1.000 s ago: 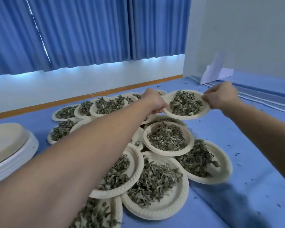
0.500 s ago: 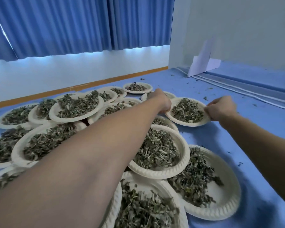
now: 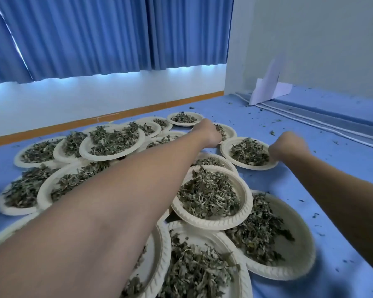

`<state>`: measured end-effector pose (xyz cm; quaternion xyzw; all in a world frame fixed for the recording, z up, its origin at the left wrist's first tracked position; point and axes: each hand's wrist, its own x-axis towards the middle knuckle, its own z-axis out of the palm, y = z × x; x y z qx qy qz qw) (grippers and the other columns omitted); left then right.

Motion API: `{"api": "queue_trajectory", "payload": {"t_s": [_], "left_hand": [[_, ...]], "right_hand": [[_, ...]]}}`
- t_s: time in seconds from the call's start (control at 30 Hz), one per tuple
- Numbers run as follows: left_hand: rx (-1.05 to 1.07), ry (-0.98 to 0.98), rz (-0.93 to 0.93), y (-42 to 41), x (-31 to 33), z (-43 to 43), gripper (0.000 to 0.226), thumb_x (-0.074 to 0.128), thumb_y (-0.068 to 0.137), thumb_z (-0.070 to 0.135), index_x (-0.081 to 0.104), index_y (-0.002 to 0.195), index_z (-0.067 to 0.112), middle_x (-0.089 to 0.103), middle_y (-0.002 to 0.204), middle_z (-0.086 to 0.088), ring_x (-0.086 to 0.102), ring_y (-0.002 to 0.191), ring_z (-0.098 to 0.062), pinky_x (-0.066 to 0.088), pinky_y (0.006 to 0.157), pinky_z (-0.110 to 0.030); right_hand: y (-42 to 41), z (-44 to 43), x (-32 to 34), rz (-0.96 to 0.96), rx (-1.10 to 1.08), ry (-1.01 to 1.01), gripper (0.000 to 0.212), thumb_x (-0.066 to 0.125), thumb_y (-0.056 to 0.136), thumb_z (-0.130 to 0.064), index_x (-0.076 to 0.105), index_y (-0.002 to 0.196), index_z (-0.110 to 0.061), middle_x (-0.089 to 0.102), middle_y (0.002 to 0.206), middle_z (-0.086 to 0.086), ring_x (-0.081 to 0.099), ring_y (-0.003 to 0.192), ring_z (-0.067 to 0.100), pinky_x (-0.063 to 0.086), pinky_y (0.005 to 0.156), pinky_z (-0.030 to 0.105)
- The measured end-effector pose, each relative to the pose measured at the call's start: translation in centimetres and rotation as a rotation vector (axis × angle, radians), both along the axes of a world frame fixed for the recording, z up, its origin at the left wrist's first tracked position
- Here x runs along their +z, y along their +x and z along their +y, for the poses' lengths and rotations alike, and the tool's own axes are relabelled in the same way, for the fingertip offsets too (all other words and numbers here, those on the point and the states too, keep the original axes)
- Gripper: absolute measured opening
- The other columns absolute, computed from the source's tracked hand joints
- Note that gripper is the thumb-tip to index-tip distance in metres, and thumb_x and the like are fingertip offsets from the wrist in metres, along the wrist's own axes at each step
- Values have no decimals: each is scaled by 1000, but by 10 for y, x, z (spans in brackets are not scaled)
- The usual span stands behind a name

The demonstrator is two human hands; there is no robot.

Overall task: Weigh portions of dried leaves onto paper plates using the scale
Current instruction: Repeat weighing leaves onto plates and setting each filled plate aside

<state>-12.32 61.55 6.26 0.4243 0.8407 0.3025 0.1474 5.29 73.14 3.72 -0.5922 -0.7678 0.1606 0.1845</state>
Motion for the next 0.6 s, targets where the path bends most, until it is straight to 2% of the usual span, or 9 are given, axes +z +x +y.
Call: {"api": "queue_trajectory", "payload": {"t_s": [0.07, 0.13, 0.2, 0.27, 0.33, 0.43, 0.53, 0.6], "left_hand": [[-34, -8, 30, -1, 5, -14, 7, 54, 92, 3, 59, 95, 8, 51, 96, -5, 51, 80, -23, 40, 68, -32], [-55, 9, 58, -3, 12, -31, 9, 59, 94, 4, 67, 91, 7, 57, 100, -3, 57, 88, -22, 46, 75, -31], [-47, 69, 86, -5, 21, -57, 15, 62, 95, 6, 77, 99, 7, 69, 111, -4, 65, 99, -22, 53, 83, -31], [-26, 129, 105, -6, 33, -90, 15, 64, 95, 8, 77, 103, 9, 71, 118, -7, 65, 106, -23, 53, 85, -31], [-2, 164, 153, -6, 46, -130, 16, 65, 94, 8, 78, 103, 9, 72, 116, -8, 65, 103, -21, 51, 83, -29], [59, 160, 264, -10, 63, -201, 18, 64, 89, 5, 78, 100, 7, 75, 103, -13, 65, 90, -21, 51, 80, -32], [152, 84, 357, -20, 78, -280, 18, 62, 87, 7, 77, 98, 8, 74, 97, -16, 67, 94, -30, 52, 82, -37], [210, 49, 368, -29, 84, -338, 15, 64, 88, 9, 76, 96, 7, 73, 89, -13, 66, 86, -29, 53, 79, -37]], "right_hand": [[-1, -13, 9, 6, 30, 67, 22, 54, 79, 4, 42, 65, -7, 44, 61, 8, 41, 55, 23, 34, 50, 27], [-10, -31, 21, 41, 86, 132, 16, 53, 83, 2, 46, 70, -4, 48, 65, 10, 44, 58, 25, 35, 53, 29], [-29, -56, 35, 75, 200, 171, 12, 52, 85, 1, 52, 73, 0, 50, 65, 14, 45, 59, 26, 39, 59, 30], [-55, -91, 48, 102, 343, 182, 15, 52, 84, 3, 58, 72, -4, 47, 66, 25, 42, 62, 25, 37, 60, 31], [-82, -132, 60, 137, 483, 177, 18, 56, 86, 0, 59, 69, -7, 48, 70, 27, 43, 65, 25, 36, 58, 32], [-116, -202, 76, 191, 655, 195, 24, 63, 89, -9, 67, 69, 3, 59, 66, 22, 55, 67, 34, 45, 61, 36], [-139, -275, 86, 243, 814, 204, 17, 65, 84, -6, 66, 68, 0, 48, 58, 14, 50, 68, 33, 40, 60, 35], [-151, -324, 92, 258, 937, 205, 14, 67, 83, -7, 69, 70, 0, 51, 60, 15, 55, 71, 34, 43, 63, 37]]}}
